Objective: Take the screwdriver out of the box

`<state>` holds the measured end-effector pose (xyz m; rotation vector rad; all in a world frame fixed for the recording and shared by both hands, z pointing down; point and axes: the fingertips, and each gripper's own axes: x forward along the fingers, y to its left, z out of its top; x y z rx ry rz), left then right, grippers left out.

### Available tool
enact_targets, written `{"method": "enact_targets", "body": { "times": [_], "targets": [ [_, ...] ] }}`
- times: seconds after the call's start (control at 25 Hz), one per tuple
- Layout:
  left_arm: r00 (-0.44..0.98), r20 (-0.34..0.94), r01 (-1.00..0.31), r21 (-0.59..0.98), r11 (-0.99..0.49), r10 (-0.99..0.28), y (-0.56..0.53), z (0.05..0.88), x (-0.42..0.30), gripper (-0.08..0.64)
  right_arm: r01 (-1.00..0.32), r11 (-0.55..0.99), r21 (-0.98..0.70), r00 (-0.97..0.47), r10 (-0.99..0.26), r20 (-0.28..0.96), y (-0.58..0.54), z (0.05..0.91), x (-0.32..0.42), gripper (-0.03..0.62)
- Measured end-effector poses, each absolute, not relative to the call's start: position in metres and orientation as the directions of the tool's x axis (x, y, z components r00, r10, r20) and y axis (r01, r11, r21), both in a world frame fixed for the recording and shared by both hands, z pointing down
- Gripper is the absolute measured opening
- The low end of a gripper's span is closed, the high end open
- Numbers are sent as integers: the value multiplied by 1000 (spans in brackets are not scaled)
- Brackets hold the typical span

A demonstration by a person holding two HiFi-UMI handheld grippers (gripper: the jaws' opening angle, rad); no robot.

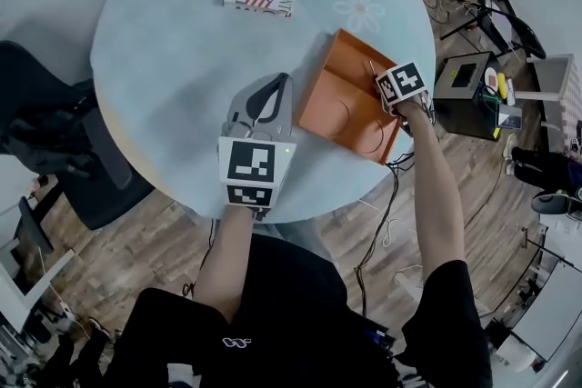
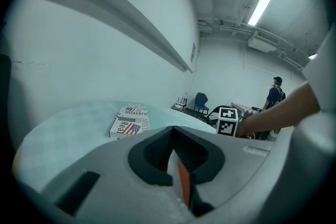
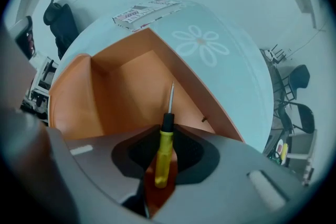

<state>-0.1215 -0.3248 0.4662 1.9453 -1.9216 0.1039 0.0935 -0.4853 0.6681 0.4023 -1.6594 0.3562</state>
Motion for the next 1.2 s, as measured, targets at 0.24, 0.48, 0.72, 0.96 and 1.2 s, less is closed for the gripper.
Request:
{"method": "enact_targets", "body": {
  "times": [0.24,0.48,0.72,0.96,1.2],
  "targets": [
    [80,312,-975,224,-9,-947,-318,461,-118,2,-392,910,133,-350,-281,893,-482,601,66,89],
    [155,239,-978,175,-114,-959,-322,421,-94,3,-648,759,62,-623,-576,529,-464,458,63,91],
    [245,132,-965,126,-229,-960,-333,367,-64,2,-792,599,-122,-610,-785,109,-411,328,100,91],
    [305,91,-950,103,-295,-948,-330,347,-22,2,-846,497,-191,-508,-862,7,-354,319,149,91],
    [341,100,-938,101,-331,-935,-321,346,5,2,-850,496,-179,-509,-860,34,-334,328,163,91]
  ]
}}
